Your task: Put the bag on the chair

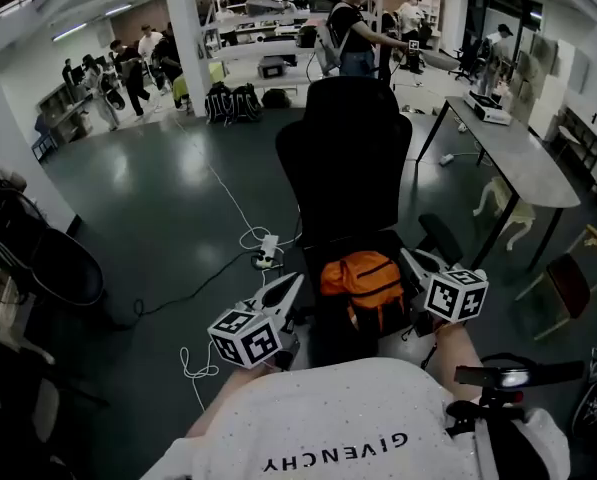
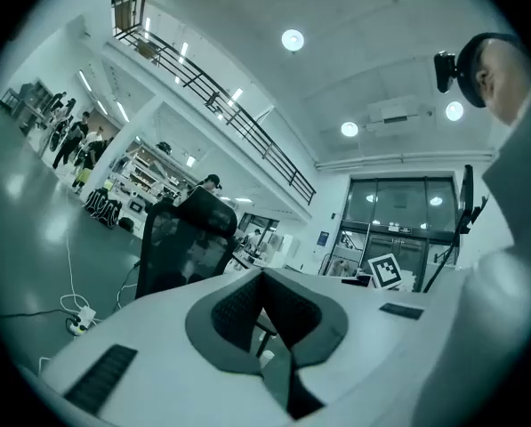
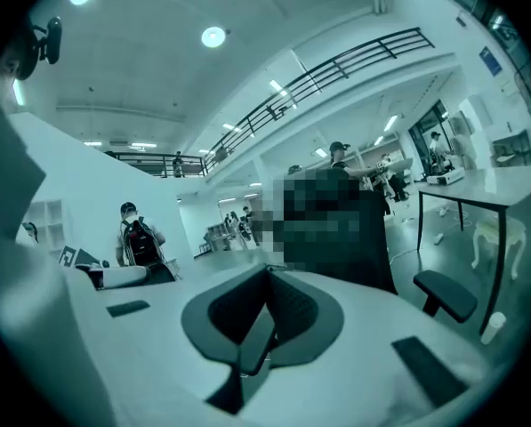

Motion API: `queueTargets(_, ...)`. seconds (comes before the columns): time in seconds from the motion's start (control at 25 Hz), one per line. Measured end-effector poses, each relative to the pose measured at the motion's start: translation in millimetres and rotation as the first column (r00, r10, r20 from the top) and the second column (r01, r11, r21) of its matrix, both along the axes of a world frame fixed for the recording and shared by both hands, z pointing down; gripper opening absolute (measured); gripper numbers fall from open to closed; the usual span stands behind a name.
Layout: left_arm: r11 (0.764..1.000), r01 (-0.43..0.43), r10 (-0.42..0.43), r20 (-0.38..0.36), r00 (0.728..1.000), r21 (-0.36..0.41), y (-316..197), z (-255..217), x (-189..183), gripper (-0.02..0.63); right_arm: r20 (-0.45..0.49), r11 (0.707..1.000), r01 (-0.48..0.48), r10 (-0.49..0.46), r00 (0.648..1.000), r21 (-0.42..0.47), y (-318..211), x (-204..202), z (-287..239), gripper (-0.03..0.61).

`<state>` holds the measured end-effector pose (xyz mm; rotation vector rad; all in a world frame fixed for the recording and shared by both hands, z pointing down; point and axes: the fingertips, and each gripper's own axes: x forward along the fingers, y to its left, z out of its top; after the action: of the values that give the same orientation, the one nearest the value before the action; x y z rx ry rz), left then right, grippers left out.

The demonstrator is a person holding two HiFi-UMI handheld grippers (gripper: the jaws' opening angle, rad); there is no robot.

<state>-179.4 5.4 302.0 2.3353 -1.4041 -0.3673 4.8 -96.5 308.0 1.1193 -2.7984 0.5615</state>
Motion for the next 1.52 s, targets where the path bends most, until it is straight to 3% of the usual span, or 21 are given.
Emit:
queueTargets(0.12, 0.999, 0.025, -0.027, 0.044, 0.999, 0.029, 8, -9, -5, 0.002, 0.006, 1.000, 0.017, -0.017, 1.000, 0.022, 2, 1, -13, 0.003)
queueTargets(0.32, 0.996, 0.084, -0.084, 0.040, 0.996, 0.004, 23, -5, -1, 0.002, -0.027, 0.999, 0.031, -0.030, 0.999, 0.029, 18, 29, -14, 0.003)
queueTargets(0.52, 0.994, 0.095, -0.094, 0.023, 0.995, -0.044, 45, -1, 41, 0.002, -0.032, 1.000, 0.006, -0.005, 0.999, 0.030, 45, 85, -18, 0.003)
queueTargets(0.68, 0.992, 0.126, -0.126, 0.008, 0.992, -0.032, 55, -11, 61, 0.002, -0.015, 0.999, 0.008, -0.008, 1.000, 0.035, 63, 120, -28, 0.003)
queueTargets(0.92, 0.994, 0.110, -0.110, 0.016, 0.994, -0.008, 82, -13, 101, 0.002, -0.109, 0.997, 0.032, -0.024, 0.994, 0.072, 98, 155, -19, 0.003)
queueTargets(1.2, 0.994, 0.105, -0.104, 0.025, 0.994, -0.036, 120, 2, 158, 0.002, -0.073, 0.997, 0.039, -0.035, 0.997, 0.066, 135, 201, -11, 0.003)
queueTargets(1.52, 0.990, 0.128, -0.128, 0.013, 0.992, -0.050, 173, 11, 194, 0.002, -0.085, 0.998, 0.045, -0.043, 0.996, 0.033, 183, 240, 14, 0.003)
